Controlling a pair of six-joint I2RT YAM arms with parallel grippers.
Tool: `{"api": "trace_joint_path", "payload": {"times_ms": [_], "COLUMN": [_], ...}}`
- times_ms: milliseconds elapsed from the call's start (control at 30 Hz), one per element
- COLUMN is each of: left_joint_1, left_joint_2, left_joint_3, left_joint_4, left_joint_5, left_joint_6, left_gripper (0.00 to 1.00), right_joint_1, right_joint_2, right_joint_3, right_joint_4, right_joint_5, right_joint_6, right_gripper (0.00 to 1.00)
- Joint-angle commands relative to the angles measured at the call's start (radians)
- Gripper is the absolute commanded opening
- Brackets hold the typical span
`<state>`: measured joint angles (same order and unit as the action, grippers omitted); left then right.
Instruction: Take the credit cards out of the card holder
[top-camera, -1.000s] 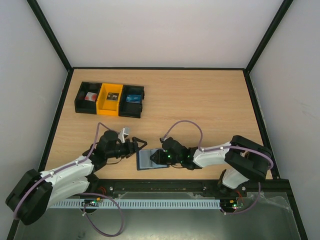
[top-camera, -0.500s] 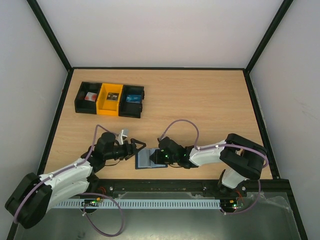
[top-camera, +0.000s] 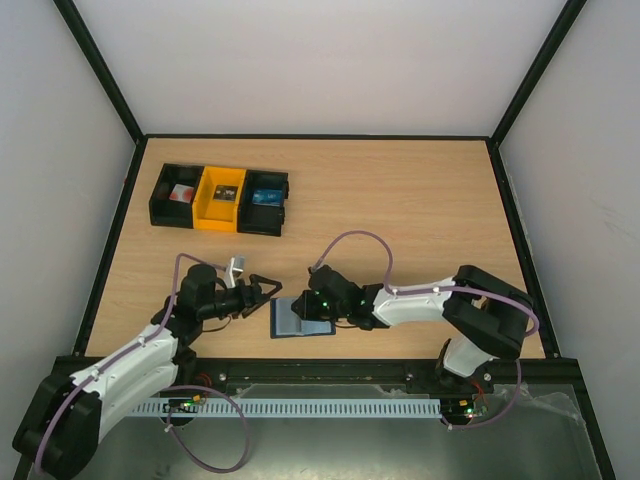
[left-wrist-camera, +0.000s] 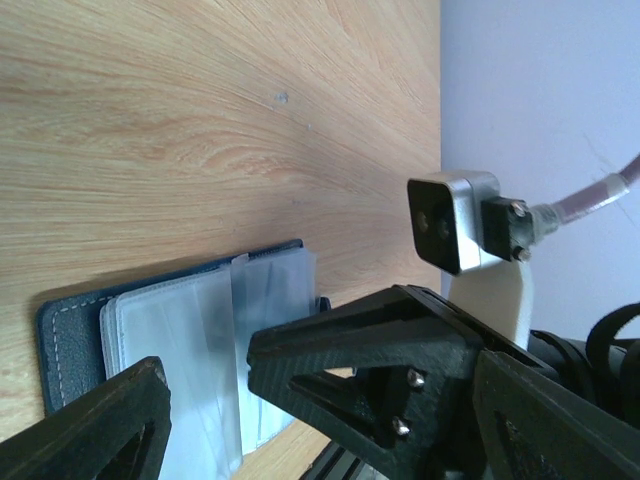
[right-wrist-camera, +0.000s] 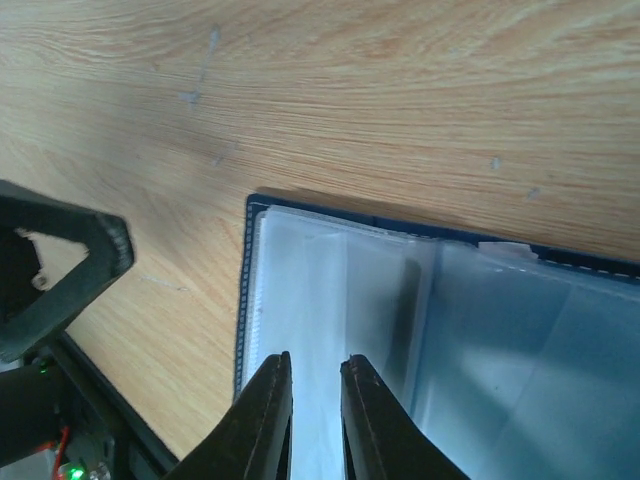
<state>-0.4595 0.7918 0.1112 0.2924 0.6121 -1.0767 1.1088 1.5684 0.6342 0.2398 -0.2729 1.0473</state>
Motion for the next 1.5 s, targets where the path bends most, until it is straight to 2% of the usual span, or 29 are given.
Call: {"api": "trace_joint_path", "payload": {"times_ms": [0,233,400,567,767,1000,1467], "left_joint_1": [0.005,0.002,0.002,0.001,-0.02,-0.033,-0.053], "left_joint_2": [-0.04,-0.059,-0.054,-0.037,-0.018,0.073,0.233], "left_joint_3": [-0.015,-0.025,-0.042,-0.056,-0.063,-0.065,-0.036], "left_joint_4": [-0.052,-0.037,-0.008,0.028,0.068,0.177,0.236], "left_joint_5": [0.011,0.012,0.015,0.028,0.011,0.028,0.013], "left_joint_6": [0.026,0.018,0.009,-0.006,-0.019,-0.04,0.017], "left_gripper": [0.84,0.84,0.84,0.84,0.84,0.84,0.84], "right_joint_1": [0.01,0.01,0.012,0.013,0.013,0.013,0.013], "right_joint_2": [0.036,0.069,0.105,0.093,0.091,0.088,0.11], "right_joint_3": [0.034,0.035,0.041,0.034,-0.014,-0.074,-0.095], "right_joint_4": [-0.066,-0.108,-0.147,-0.167,-0.111,0.005,0.059], "right_joint_5": [0.039,0.077,0.103,0.143,0.142,0.095,0.072], "right_joint_6": [0.013,-0.004,-0.014,-0.017,0.002,0.032,0.04], "right_gripper": [0.15,0.16,0.12,0.02,0.02,0.02,0.02]}}
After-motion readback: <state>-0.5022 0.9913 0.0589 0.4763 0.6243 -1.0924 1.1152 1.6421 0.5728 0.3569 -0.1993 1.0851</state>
